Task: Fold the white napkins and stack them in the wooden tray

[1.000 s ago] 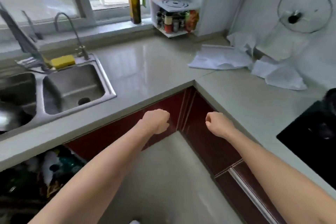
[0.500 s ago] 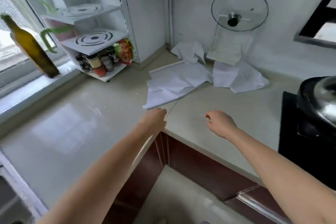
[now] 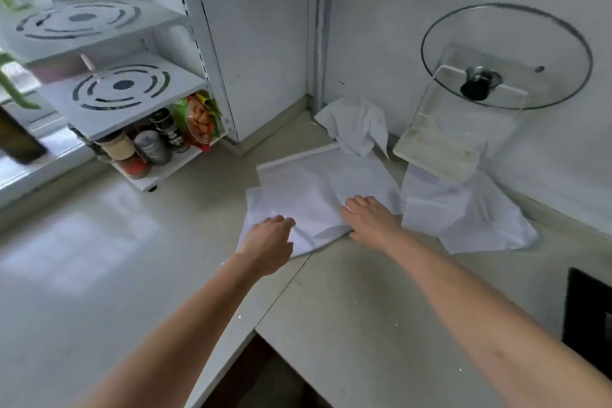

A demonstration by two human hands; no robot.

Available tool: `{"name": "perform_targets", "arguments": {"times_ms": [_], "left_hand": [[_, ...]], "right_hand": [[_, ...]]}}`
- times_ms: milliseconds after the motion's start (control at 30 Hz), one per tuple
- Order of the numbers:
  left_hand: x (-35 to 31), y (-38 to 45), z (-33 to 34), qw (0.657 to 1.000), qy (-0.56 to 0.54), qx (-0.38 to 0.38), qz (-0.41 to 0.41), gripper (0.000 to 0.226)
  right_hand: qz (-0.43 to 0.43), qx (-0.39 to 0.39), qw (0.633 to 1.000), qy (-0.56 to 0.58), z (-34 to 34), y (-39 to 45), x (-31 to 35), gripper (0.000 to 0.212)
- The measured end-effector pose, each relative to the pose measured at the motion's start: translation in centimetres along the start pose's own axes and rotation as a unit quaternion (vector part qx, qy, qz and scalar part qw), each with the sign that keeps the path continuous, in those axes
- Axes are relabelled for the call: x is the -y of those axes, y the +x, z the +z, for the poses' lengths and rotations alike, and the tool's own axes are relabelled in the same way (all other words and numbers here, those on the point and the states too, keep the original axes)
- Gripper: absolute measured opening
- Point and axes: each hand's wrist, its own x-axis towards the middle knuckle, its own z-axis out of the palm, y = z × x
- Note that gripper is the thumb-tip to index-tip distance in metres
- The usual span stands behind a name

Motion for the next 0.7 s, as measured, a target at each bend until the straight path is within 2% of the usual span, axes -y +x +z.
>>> {"name": "perform_targets", "arguments": {"times_ms": [100,233,267,300,367,433,600,700], "left_hand": [[0.1,2.3,-0.3,1.000,-0.012,-0.012,-0.010,0.052],[0.1,4.5,-0.9,1.000,-0.016,-0.019,-0.012,0.058],[0.1,5.2,-1.3,0.999,-0.032,-0.026,-0.010,0.062],[0.0,6.0,-1.8,0.998,-0.059,-0.036,-0.007,0.066],[-0.3,7.2,-3.2,0.989,-0.129,-0.078,-0.002,0.074],[-0.7,8.1,-4.9,0.973,-0.187,-0.138,0.002,0.074],[-0.7,8.6,-7.5,0.929,-0.207,-0.303,0.037,0.048],[-1.0,7.7,-8.7,0.913,-0.202,-0.350,0.050,0.024]], "right_hand": [[-0.028,0.006,1.000,0.006,1.3,2.8,-0.9,0.037],[-0.018,-0.037,0.996,0.083,1.2,5.9,-2.4,0.009],[0.001,-0.085,0.987,0.135,0.5,6.6,-2.8,0.006],[0.030,-0.116,0.973,0.199,-0.6,7.1,-3.1,0.012],[0.062,-0.168,0.932,0.315,-2.9,7.9,-3.8,0.016],[0.038,-0.197,0.906,0.372,-5.4,8.2,-4.0,0.014],[-0.009,-0.265,0.872,0.412,-10.4,7.7,-3.6,0.013],[-0.004,-0.294,0.855,0.427,-12.2,6.5,-2.5,0.011]]}}
